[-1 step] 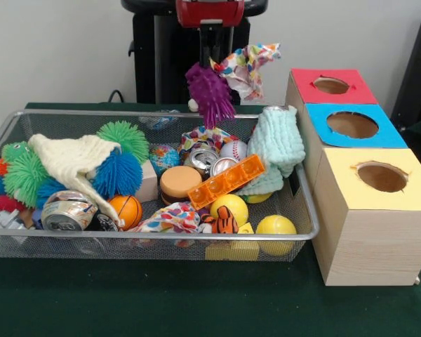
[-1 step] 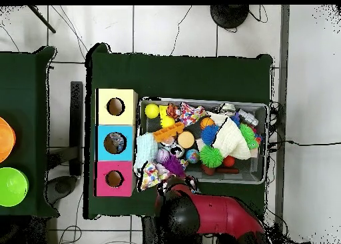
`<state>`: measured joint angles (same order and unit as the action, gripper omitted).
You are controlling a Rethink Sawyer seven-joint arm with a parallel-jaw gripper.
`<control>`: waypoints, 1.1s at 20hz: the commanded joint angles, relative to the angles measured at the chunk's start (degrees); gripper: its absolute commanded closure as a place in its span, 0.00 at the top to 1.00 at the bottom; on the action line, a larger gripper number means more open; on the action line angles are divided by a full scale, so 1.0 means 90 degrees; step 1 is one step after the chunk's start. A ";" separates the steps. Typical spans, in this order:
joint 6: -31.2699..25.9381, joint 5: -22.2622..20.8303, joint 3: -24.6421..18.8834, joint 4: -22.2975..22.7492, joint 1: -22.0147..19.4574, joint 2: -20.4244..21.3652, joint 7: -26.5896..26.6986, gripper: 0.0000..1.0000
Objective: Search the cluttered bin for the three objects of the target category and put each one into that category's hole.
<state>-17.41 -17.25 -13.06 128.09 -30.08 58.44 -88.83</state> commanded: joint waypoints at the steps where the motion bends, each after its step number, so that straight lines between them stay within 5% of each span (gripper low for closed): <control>1: -0.0465 0.0066 -0.0516 -0.0690 -0.0198 0.0142 -0.0117 1.00; 14: -0.0554 0.0091 -0.0578 -0.0541 -0.0379 0.0185 -0.0044 1.00; 22: -0.0744 0.0095 -0.1001 0.0218 -0.1744 0.1164 0.0943 1.00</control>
<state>-17.46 -17.26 -16.14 126.84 -37.91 63.42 -88.83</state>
